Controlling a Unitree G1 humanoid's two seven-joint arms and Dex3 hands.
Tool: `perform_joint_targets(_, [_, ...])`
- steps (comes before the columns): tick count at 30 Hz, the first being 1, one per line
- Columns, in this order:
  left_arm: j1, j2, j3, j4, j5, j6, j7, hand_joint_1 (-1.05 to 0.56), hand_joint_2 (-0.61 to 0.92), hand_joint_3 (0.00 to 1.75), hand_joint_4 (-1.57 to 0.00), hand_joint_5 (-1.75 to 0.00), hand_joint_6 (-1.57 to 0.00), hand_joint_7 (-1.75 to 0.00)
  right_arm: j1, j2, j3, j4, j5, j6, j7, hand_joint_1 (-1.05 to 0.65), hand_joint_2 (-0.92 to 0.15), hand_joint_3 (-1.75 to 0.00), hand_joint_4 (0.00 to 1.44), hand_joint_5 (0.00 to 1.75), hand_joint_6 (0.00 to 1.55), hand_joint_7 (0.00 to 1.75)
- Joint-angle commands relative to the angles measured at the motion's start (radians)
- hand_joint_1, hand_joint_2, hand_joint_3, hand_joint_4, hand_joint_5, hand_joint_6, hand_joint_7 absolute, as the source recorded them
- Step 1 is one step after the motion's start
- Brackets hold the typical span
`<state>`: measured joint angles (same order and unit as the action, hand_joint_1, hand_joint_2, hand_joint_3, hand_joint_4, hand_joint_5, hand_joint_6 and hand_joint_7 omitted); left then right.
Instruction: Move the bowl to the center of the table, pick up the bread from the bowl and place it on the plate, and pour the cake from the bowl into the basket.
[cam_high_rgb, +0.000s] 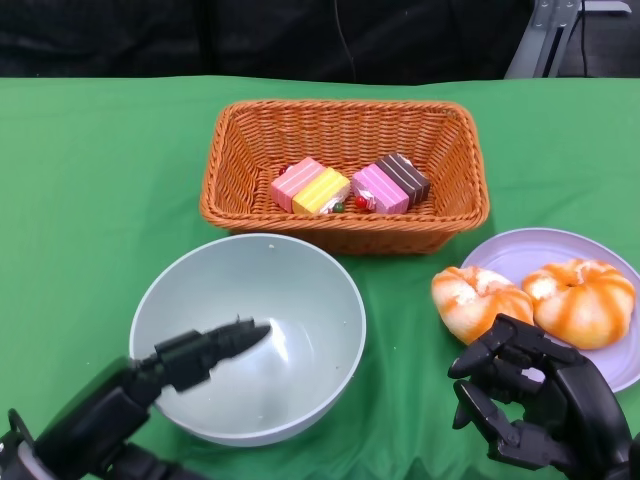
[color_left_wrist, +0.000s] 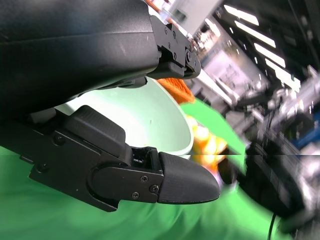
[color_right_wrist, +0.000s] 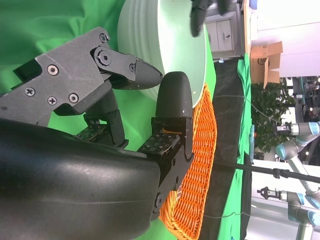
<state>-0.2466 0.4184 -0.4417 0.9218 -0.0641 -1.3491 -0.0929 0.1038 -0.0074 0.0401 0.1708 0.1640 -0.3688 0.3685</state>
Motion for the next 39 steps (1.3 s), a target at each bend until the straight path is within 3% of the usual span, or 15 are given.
perform_joint_targets(1, [0.061, -0.039, 0.06, -0.112, -0.207, 0.114, -0.107, -0.8, 0.92, 0.24, -0.38, -0.09, -0.35, -0.05, -0.005, -0.016, -0.02, -0.001, 0.016, -0.018, 0.002, -0.16, -0.59, -0.87, 0.73, 1.6, 0.66, 1.3])
perform_joint_targets(2, [0.069, -0.061, 0.088, -0.146, -0.257, 0.146, -0.127, -0.76, 0.92, 0.21, -0.41, -0.1, -0.38, -0.05, -0.004, -0.019, -0.023, -0.003, 0.015, -0.015, 0.002, -0.16, -0.59, -0.87, 0.73, 1.6, 0.66, 1.3])
perform_joint_targets(4, [0.071, -0.108, 0.156, -0.186, -0.302, 0.183, -0.14, -0.46, 0.92, 0.14, -0.64, -0.2, -0.6, -0.11, -0.002, -0.023, -0.028, -0.008, 0.012, -0.011, 0.002, -0.17, -0.58, -0.87, 0.73, 1.6, 0.66, 1.31])
perform_joint_targets(7, [0.06, -0.186, 0.249, -0.23, -0.307, 0.223, -0.118, -0.32, 0.92, 0.11, -0.85, -0.3, -0.74, -0.15, -0.003, -0.028, -0.039, -0.01, 0.027, -0.015, 0.014, -0.16, -0.59, -0.86, 0.73, 1.59, 0.65, 1.3])
perform_joint_targets(11, [0.075, -0.271, 0.315, -0.34, -0.288, 0.333, -0.102, -0.14, 0.92, 0.16, -0.69, -0.99, -0.9, -0.21, -0.01, -0.035, -0.054, -0.011, 0.056, -0.025, 0.034, -0.18, -0.6, -0.84, 0.72, 1.6, 0.65, 1.29])
perform_joint_targets(13, [0.092, -0.289, 0.33, -0.391, -0.257, 0.381, -0.107, -0.1, 0.92, 0.21, -0.7, -1.13, -0.97, -0.29, -0.01, -0.038, -0.059, -0.016, 0.063, -0.026, 0.04, -0.18, -0.6, -0.84, 0.71, 1.61, 0.65, 1.29])
perform_joint_targets(14, [0.101, -0.295, 0.335, -0.415, -0.237, 0.403, -0.109, -0.1, 0.92, 0.23, -0.77, -1.16, -1.01, -0.44, -0.008, -0.039, -0.062, -0.021, 0.066, -0.025, 0.042, -0.18, -0.6, -0.84, 0.71, 1.61, 0.65, 1.29])
perform_joint_targets(15, [0.116, -0.294, 0.331, -0.446, -0.213, 0.428, -0.121, -0.1, 0.92, 0.23, -0.81, -1.18, -1.0, -0.57, -0.008, -0.04, -0.065, -0.025, 0.075, -0.024, 0.049, -0.18, -0.6, -0.83, 0.71, 1.61, 0.65, 1.29])
perform_joint_targets(16, [0.132, -0.293, 0.326, -0.471, -0.191, 0.449, -0.132, -0.04, 0.86, 0.43, -0.83, -1.23, -0.97, -0.79, -0.006, -0.041, -0.069, -0.031, 0.087, -0.018, 0.057, -0.17, -0.61, -0.83, 0.71, 1.6, 0.65, 1.29])
perform_joint_targets(19, [0.168, -0.295, 0.312, -0.51, -0.186, 0.493, -0.196, 0.02, 0.68, 0.82, -0.86, -1.33, -0.92, -1.06, 0.0, -0.047, -0.073, -0.043, 0.104, -0.013, 0.073, -0.13, -0.63, -0.83, 0.72, 1.6, 0.66, 1.29])
perform_joint_targets(21, [0.186, -0.296, 0.305, -0.521, -0.204, 0.516, -0.252, 0.04, 0.64, 0.87, -0.86, -1.45, -0.89, -1.24, 0.004, -0.052, -0.074, -0.045, 0.104, -0.028, 0.085, -0.12, -0.64, -0.82, 0.72, 1.59, 0.66, 1.29])
perform_joint_targets(23, [0.198, -0.297, 0.305, -0.531, -0.218, 0.541, -0.293, 0.02, 0.72, 0.74, -0.86, -1.51, -0.84, -1.37, 0.003, -0.054, -0.078, -0.04, 0.111, -0.048, 0.102, -0.14, -0.67, -0.77, 0.71, 1.59, 0.63, 1.32])
perform_joint_targets(30, [0.214, -0.314, 0.321, -0.56, -0.261, 0.609, -0.384, 0.03, 0.82, 0.61, -0.85, -1.56, -0.82, -1.43, 0.014, -0.053, -0.086, -0.073, 0.12, -0.058, 0.107, -0.14, -0.73, -0.63, 0.69, 1.57, 0.61, 1.3])
perform_joint_targets(32, [0.219, -0.317, 0.325, -0.569, -0.273, 0.631, -0.409, 0.06, 0.73, 0.83, -0.83, -1.62, -0.82, -1.44, 0.024, -0.054, -0.085, -0.099, 0.126, -0.045, 0.105, -0.11, -0.74, -0.63, 0.7, 1.57, 0.63, 1.28])
perform_joint_targets(39, [0.222, -0.331, 0.356, -0.56, -0.244, 0.625, -0.432, 0.1, 0.62, 1.07, -0.84, -1.64, -0.83, -1.45, 0.035, -0.049, -0.076, -0.112, 0.117, -0.043, 0.101, -0.08, -0.73, -0.69, 0.71, 1.58, 0.63, 1.3])
